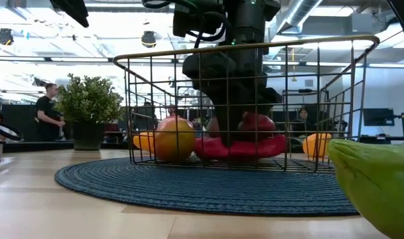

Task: Build produce basket
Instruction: Put the dark red chili pepper into the gold wire basket, then put the cucumber into the gold wire basket

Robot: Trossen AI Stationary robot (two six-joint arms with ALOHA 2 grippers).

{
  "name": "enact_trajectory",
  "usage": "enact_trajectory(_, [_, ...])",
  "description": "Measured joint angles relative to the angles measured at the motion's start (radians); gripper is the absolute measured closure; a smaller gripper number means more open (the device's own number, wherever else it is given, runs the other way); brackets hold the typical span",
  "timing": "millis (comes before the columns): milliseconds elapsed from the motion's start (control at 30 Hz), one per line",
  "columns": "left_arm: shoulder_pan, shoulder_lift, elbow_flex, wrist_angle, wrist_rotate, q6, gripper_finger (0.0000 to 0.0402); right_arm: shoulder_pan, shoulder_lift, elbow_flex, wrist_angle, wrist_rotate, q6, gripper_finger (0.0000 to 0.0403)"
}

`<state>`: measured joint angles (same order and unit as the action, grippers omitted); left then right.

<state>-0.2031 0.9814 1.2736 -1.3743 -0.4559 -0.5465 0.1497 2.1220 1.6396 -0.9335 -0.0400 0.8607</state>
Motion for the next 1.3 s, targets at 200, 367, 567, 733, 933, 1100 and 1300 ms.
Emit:
enact_trajectory(200, [0.000, 0.000, 0.000, 0.000, 0.001, 0.000, 0.0162, 0.001, -0.003, 0.077, -0.011, -0.011, -0.020, 0.0200])
enact_trajectory(367, [0.000, 0.000, 0.000, 0.000, 0.001, 0.000, 0.0162, 0.001, -0.004, 0.140, -0.054, -0.014, -0.033, 0.0198])
enact_trajectory(567, [0.000, 0.000, 0.000, 0.000, 0.001, 0.001, 0.0162, 0.001, -0.005, 0.181, -0.137, -0.014, -0.055, 0.0189])
enact_trajectory(733, [0.000, 0.000, 0.000, 0.000, 0.001, 0.004, 0.0162, 0.006, -0.005, 0.232, -0.210, -0.014, -0.057, 0.0189])
enact_trajectory(933, [0.000, 0.000, 0.000, 0.000, 0.001, 0.018, 0.0162, 0.033, -0.006, 0.387, -0.297, -0.021, -0.059, 0.0192])
enact_trajectory(1100, [0.000, 0.000, 0.000, 0.000, 0.001, 0.034, 0.0162, 0.063, -0.006, 0.571, -0.427, -0.025, -0.041, 0.0190])
enact_trajectory(1300, [0.000, 0.000, 0.000, -0.001, 0.006, 0.033, 0.0162, 0.142, -0.028, 0.707, -0.474, -0.042, 0.099, 0.0192])
